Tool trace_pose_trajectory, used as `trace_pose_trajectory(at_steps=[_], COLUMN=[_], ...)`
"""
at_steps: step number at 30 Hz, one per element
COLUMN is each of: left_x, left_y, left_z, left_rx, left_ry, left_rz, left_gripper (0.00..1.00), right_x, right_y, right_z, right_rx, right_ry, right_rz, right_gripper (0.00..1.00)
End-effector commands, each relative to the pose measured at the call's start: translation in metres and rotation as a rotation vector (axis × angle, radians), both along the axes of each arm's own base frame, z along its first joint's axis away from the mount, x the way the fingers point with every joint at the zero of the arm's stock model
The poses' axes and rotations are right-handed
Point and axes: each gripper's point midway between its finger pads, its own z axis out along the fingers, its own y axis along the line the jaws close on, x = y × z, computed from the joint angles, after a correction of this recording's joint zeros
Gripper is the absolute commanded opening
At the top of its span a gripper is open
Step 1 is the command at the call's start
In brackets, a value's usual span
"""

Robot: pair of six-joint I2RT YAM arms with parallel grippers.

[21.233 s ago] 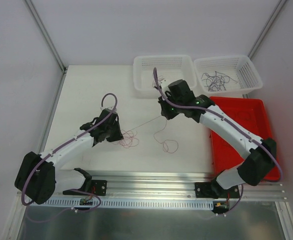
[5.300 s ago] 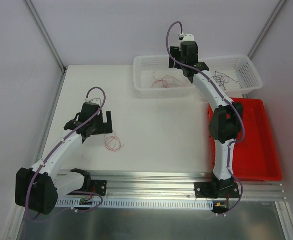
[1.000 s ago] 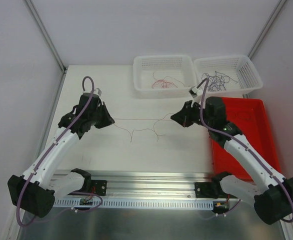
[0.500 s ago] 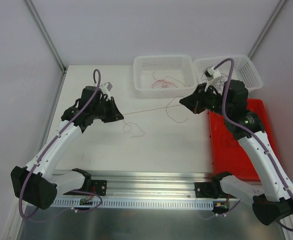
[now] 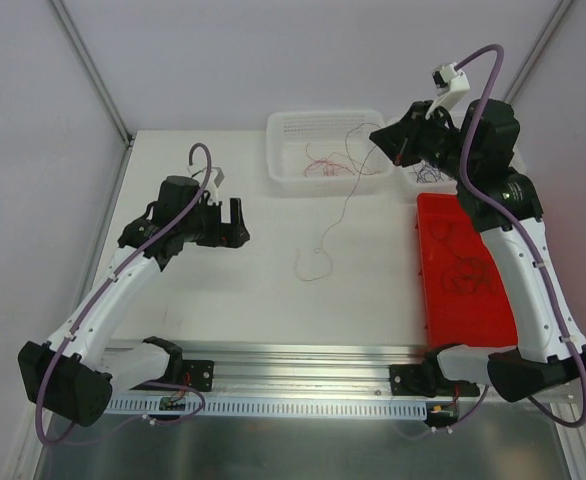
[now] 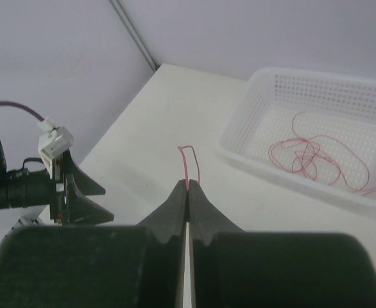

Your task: Untangle the cables

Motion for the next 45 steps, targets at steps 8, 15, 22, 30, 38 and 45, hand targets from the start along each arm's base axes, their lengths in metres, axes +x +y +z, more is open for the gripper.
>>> trace_pose_trajectory(at_steps=[8, 15, 22, 30, 38, 45], left_x=[0.01, 0.012, 0.011, 0.012, 0.012, 0.012], left_y=[0.065, 0.075, 0.074, 0.074, 0.073, 0.071], left_z=[-0.042, -0.059, -0.067, -0.073, -0.075, -0.075], left_rx=[0.247, 0.301, 0.313, 0.327, 0.326, 0.32], left_ry=[-0.107, -0.075, -0.049, -0.03, -0.017, -0.014], left_rz=[0.222, 0.261, 0.244, 0.235, 0.231, 0.229], left_gripper=[0.99, 0.99, 0.99, 0.99, 0.99, 0.99], right_x=[0.06, 0.145, 0.247, 0.214, 0.13, 0.103], right_y=[0.004, -0.004, -0.026, -0.035, 0.008, 0.026], right_z=[0.073, 0.053, -0.068, -0.133, -0.188, -0.253], right_rx=[0.006, -0.063, -0.214, -0.274, -0.199, -0.018], right_ry=[-0.22, -0.267, -0.045, 0.129, 0.307, 0.471], right_rz=[-0.058, -0.228, -0.423, -0.39, -0.157, -0.206], right_gripper=[0.01, 0.02, 0.46, 0.73, 0.73, 0.74])
